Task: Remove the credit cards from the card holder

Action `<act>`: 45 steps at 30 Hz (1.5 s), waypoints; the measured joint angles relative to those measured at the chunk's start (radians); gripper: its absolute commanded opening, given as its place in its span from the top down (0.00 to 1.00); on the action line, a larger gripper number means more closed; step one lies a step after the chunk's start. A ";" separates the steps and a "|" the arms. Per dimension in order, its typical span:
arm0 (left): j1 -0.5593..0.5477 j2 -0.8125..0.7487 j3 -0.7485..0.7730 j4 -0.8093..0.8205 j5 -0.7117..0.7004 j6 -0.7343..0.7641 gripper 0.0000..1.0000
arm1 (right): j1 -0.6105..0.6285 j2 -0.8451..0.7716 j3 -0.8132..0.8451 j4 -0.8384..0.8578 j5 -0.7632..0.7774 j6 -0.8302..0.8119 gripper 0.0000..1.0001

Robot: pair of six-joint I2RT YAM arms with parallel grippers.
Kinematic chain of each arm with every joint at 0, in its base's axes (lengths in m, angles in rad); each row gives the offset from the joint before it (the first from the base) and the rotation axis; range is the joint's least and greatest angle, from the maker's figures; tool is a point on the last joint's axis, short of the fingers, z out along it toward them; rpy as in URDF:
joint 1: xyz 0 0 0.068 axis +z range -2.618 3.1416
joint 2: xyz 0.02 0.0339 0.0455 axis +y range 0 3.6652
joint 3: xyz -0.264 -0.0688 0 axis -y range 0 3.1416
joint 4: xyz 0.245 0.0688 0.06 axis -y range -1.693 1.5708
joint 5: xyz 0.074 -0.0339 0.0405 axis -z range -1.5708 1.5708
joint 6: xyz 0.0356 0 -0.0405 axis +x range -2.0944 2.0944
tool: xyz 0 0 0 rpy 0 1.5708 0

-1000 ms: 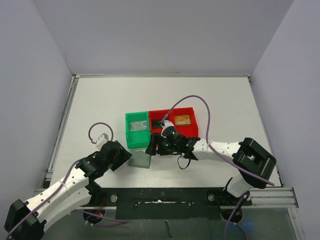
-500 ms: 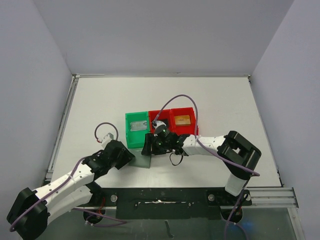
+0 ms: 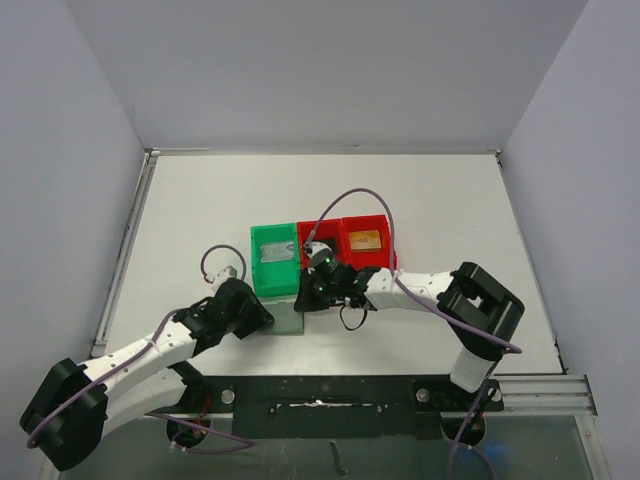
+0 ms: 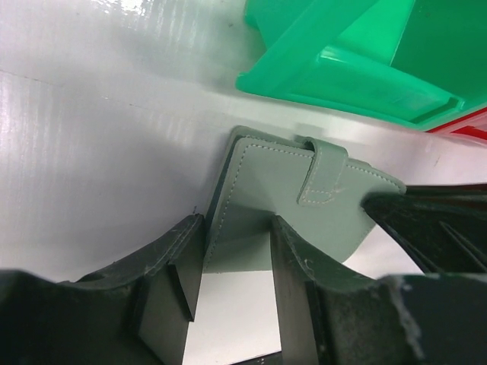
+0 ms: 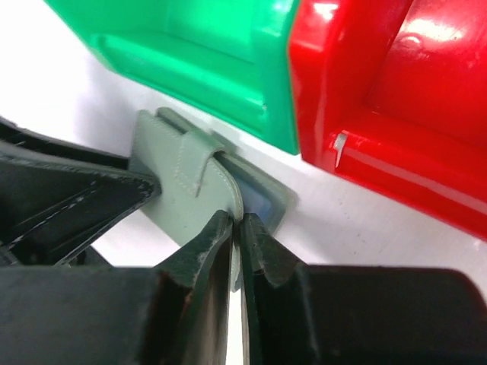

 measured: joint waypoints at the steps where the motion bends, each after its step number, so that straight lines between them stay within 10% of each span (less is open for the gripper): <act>1: 0.000 0.003 0.003 0.000 0.003 0.005 0.58 | 0.001 -0.016 0.000 -0.009 0.000 -0.002 0.96; 9: 0.000 -0.010 0.055 -0.028 0.021 0.011 0.40 | 0.008 -0.275 -0.121 -0.058 0.036 -0.011 1.00; 22: 0.000 -0.068 0.107 -0.029 0.053 -0.003 0.39 | 0.047 -0.756 -0.190 -0.501 0.375 -0.034 1.00; 39: 0.004 -0.220 0.147 -0.219 -0.064 -0.065 0.38 | 0.493 -0.292 0.051 -0.596 0.736 -0.187 1.00; 45: 0.005 -0.274 0.147 -0.264 -0.100 -0.098 0.38 | 0.552 -0.230 0.050 -0.584 0.679 -0.240 0.83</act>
